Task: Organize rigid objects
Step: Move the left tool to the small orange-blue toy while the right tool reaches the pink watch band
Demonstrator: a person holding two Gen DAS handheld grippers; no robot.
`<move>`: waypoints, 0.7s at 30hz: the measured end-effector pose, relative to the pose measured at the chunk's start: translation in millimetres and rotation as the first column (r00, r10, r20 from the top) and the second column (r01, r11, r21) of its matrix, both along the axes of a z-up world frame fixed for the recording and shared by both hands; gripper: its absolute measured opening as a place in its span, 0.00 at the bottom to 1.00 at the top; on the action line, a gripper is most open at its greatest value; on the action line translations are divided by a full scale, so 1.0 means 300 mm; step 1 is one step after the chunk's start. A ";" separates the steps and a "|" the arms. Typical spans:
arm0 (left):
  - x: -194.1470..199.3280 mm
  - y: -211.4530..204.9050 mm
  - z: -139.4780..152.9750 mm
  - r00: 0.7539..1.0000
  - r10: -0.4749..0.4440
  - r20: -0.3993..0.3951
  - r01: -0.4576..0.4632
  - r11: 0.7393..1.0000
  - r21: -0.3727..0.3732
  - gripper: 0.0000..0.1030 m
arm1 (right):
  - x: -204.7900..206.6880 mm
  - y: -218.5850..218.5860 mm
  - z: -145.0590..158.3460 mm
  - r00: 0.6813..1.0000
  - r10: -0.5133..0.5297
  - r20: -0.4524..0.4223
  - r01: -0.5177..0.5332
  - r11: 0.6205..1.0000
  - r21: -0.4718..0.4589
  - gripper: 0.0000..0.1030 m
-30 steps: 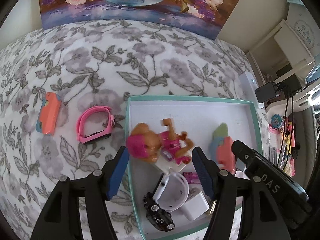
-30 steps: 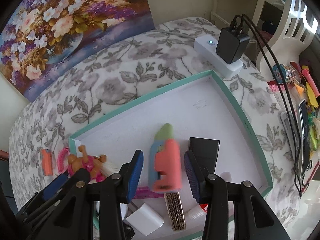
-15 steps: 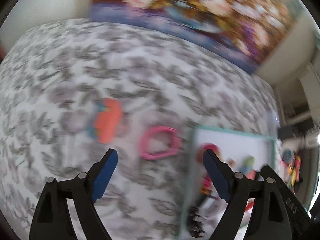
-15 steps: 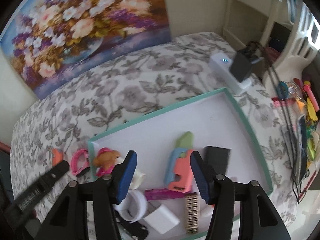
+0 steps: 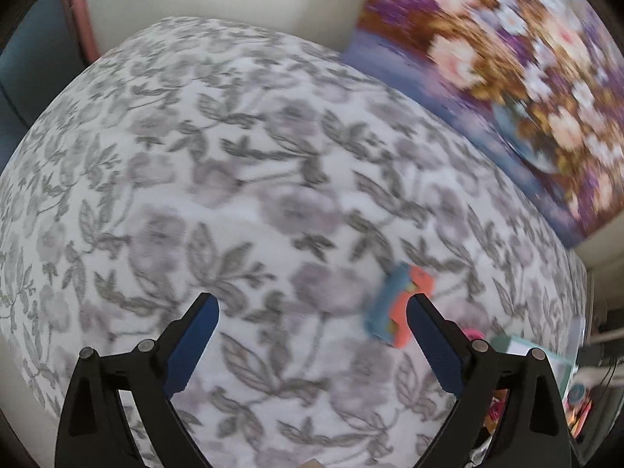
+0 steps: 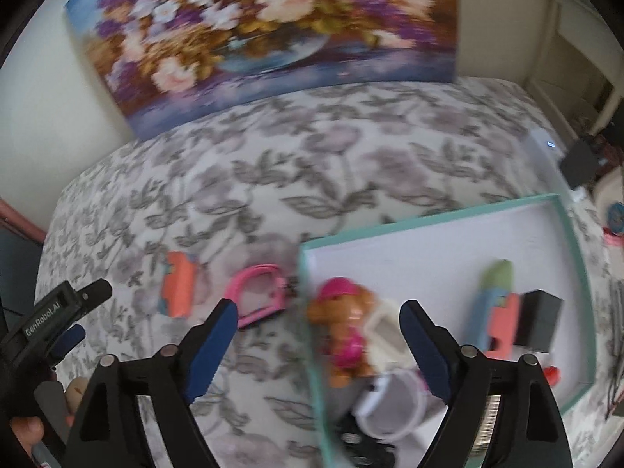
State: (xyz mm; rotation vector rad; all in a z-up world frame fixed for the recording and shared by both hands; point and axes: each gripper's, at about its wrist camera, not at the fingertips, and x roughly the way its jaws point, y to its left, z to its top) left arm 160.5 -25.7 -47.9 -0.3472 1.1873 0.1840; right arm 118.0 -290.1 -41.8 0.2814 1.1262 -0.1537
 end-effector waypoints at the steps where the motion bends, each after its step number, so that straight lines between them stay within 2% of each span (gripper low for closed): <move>1: 0.002 0.023 0.000 1.000 0.013 0.001 -0.013 1.000 -0.004 0.94 | 0.010 0.022 -0.008 1.000 0.012 0.002 -0.012 1.000 0.012 0.89; 6: 0.009 0.062 -0.016 1.000 0.022 -0.004 -0.022 0.999 -0.024 0.95 | 0.041 0.084 -0.036 0.999 0.046 0.001 -0.046 0.998 0.034 0.89; 21: 0.057 -0.025 -0.078 0.997 -0.069 -0.037 0.068 0.997 -0.046 0.95 | 0.097 0.161 -0.094 0.995 0.098 -0.031 -0.099 0.995 -0.020 0.89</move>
